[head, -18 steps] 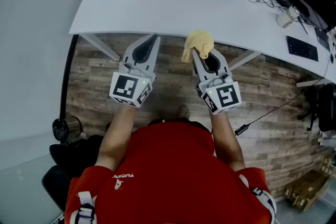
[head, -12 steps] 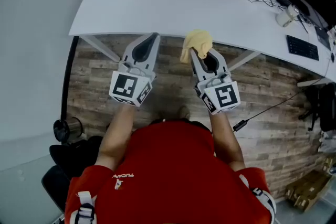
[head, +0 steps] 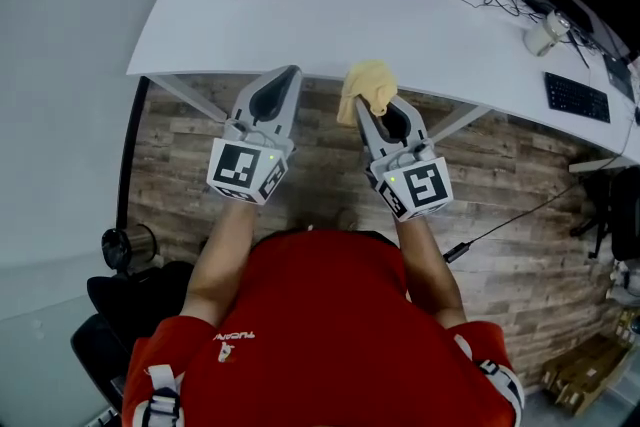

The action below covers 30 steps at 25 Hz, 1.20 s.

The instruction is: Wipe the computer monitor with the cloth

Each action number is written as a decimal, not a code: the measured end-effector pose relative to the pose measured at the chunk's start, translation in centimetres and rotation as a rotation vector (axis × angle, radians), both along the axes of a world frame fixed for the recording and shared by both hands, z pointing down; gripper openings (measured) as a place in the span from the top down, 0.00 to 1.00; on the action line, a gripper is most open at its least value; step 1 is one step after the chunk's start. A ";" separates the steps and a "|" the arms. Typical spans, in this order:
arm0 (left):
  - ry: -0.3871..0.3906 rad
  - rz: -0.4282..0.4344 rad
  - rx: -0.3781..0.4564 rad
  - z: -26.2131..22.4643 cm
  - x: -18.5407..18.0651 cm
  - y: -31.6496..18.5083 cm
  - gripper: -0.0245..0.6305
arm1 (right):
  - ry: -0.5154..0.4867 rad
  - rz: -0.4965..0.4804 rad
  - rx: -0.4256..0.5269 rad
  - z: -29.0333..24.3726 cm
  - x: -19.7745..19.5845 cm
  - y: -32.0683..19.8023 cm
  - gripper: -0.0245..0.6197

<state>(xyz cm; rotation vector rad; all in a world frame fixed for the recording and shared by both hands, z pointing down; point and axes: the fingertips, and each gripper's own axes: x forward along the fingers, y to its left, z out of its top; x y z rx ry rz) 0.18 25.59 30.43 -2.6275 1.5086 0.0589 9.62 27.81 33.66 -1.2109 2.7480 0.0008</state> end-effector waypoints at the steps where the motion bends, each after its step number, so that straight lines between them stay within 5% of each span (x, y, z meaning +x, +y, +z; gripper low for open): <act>1: -0.002 -0.005 -0.002 0.2 0.4 -0.3 0.95 | -0.001 -0.006 -0.002 0.1 0.3 -0.3 0.85; 15: -0.001 -0.048 0.009 0.9 2.2 -5.7 0.95 | 0.026 -0.063 0.022 0.2 1.9 -5.9 0.85; 30: 0.032 0.015 -0.005 2.4 -3.2 -19.6 0.95 | 0.095 -0.034 0.020 0.9 -5.1 -18.9 0.85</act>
